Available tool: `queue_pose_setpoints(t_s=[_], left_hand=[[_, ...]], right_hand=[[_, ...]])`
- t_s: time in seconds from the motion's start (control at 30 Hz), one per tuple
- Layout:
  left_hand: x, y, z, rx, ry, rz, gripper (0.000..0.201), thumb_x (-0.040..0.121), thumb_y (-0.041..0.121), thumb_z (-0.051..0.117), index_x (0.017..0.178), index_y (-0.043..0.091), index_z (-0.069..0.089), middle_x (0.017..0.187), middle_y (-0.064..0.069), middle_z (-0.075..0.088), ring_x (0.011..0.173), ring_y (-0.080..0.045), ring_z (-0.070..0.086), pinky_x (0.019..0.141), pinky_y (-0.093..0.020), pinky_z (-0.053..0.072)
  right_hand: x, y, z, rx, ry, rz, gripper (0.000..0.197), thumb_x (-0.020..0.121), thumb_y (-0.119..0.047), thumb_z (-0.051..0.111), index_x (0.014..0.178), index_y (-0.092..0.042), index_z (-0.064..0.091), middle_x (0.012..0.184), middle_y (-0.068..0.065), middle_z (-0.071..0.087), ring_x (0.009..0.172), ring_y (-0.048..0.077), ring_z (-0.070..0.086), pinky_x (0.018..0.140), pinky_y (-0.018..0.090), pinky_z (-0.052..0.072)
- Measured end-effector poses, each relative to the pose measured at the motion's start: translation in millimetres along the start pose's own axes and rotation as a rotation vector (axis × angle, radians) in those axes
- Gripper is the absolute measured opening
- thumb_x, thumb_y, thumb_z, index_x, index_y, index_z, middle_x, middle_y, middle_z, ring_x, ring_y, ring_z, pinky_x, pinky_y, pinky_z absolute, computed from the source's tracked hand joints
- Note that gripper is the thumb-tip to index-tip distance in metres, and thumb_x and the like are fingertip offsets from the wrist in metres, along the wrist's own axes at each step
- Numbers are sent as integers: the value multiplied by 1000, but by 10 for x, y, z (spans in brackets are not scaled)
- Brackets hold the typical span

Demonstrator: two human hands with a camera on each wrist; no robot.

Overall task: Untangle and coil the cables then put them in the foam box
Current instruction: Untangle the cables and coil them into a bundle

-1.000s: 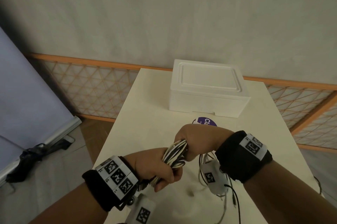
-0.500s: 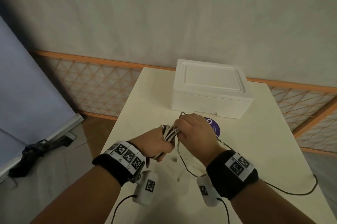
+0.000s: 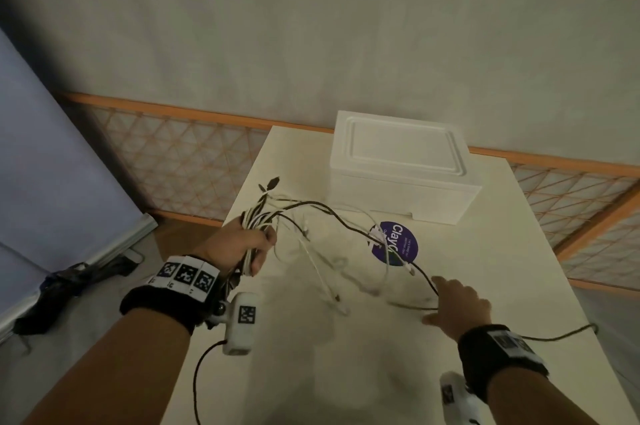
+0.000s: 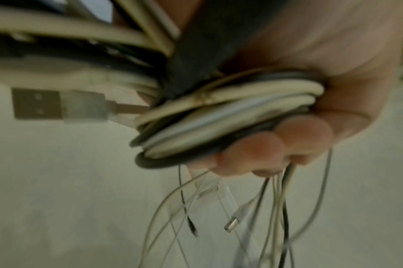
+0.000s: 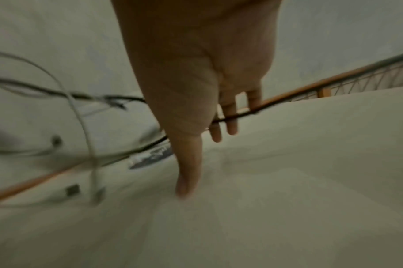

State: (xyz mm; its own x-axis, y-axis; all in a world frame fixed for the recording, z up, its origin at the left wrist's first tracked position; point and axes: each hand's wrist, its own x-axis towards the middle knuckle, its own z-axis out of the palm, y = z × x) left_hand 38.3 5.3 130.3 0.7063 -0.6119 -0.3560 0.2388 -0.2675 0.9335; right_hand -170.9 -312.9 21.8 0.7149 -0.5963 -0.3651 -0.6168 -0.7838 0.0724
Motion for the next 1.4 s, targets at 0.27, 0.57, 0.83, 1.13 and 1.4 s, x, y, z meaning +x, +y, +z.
queue_pose_setpoints(t_s=[0.27,0.57,0.83,1.13,1.4], left_hand=[[22,0,381,109,-128,32,12,67,10,55,73,-1,56,42,-15,47,35,-22,44,43,-22,38],[-214,-5,633,335,-364,52,14,72,11,54,76,-2,56,56,-19,50,46,-24,45,51,-24,39],[-258,-117,596,407,-448,5,7,69,16,56,73,21,60,66,-25,51,54,-30,46,50,-24,39],[-256,-36,702,355,-504,31,6,62,18,56,67,20,58,70,-38,47,52,-30,44,50,-25,37],[-345,5,740,362,-560,73,8,64,7,52,68,13,56,51,-13,49,41,-19,45,46,-19,37]], right_hand=[[-476,-1124,-717,387,688,-613,103,67,-38,69,150,-16,11,153,9,25,142,26,20,117,43,13],[-383,-1413,-925,200,794,-970,69,64,-40,72,127,-28,46,139,1,49,134,26,37,111,51,22],[-453,-1244,-1390,119,100,-1017,17,88,-13,54,102,-20,59,89,0,65,84,17,60,76,34,48],[-418,-1287,-1472,-116,337,-826,20,94,-36,46,96,-19,55,88,2,59,82,24,59,72,38,51],[-382,-1383,-1098,274,371,-851,47,96,-49,33,76,-13,57,71,4,59,68,24,57,64,32,45]])
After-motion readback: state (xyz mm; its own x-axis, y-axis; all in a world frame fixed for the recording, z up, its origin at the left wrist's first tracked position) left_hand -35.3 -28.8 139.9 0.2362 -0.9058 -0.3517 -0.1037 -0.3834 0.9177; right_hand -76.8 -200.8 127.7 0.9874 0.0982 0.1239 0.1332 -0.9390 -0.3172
